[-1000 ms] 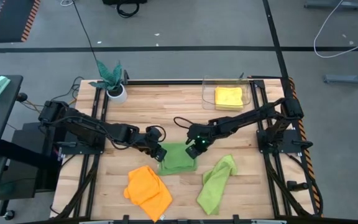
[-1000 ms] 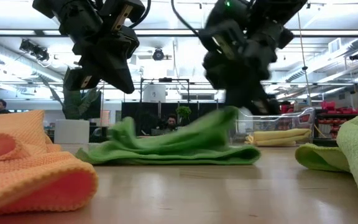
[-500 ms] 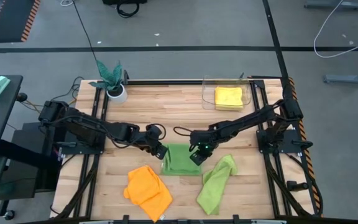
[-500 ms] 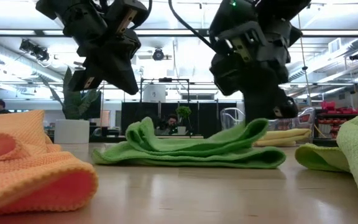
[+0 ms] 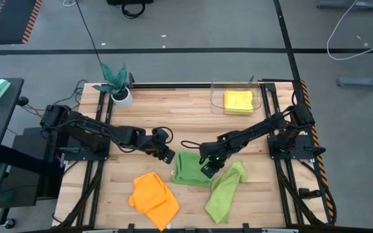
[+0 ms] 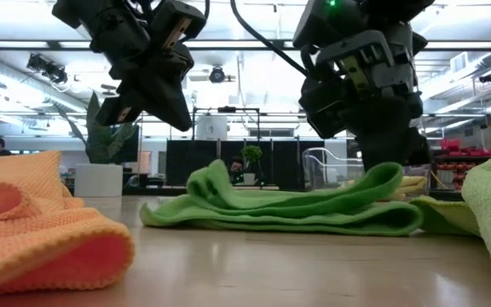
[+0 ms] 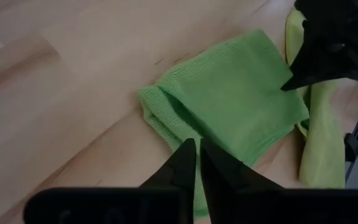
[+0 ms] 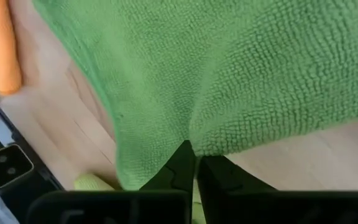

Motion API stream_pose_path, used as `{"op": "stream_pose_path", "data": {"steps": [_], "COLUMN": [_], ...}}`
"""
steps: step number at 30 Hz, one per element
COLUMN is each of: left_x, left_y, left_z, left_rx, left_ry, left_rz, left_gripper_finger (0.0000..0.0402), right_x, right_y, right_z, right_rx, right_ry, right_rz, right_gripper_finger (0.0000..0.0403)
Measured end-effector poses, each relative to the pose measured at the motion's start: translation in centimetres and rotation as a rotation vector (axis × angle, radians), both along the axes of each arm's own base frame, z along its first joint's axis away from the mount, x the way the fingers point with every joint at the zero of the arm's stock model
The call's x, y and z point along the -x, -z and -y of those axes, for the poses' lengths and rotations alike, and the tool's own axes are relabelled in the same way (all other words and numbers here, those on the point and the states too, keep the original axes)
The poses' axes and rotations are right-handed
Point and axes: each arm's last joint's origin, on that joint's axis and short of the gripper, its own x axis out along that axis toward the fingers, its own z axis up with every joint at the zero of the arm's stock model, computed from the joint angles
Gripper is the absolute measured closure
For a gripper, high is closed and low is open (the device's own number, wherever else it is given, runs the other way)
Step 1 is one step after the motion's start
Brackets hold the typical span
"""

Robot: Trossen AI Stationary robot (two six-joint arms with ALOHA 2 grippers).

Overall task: Fold microfiber towels
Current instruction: Fold the green towel

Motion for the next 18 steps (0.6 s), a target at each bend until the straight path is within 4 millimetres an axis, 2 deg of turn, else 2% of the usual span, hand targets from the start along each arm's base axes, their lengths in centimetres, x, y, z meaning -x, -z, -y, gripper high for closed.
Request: {"op": "stream_pose_path", "data": {"steps": [7, 13, 18], "left_x": [0.0, -0.1, -0.1], "left_y": [0.0, 0.0, 0.0], "left_z": [-0.2, -0.5, -0.7], "left_rx": [-0.007, -0.030, -0.058], "left_ry": [0.001, 0.005, 0.031], "left_rz": [0.001, 0.002, 0.001], "left_gripper_finger": [0.0379, 0.0391, 0.0384], "right_x": [0.2, 0.3, 0.5], "right_y": [0.0, 0.0, 0.1], "right_z": [-0.5, -0.8, -1.0], "right_rx": [0.003, -0.006, -0.016], "right_ry": [-0.020, -0.010, -0.016], "right_rz": [-0.009, -0.018, -0.043], "right_gripper_finger": [0.0350, 0.0298, 0.0262]}}
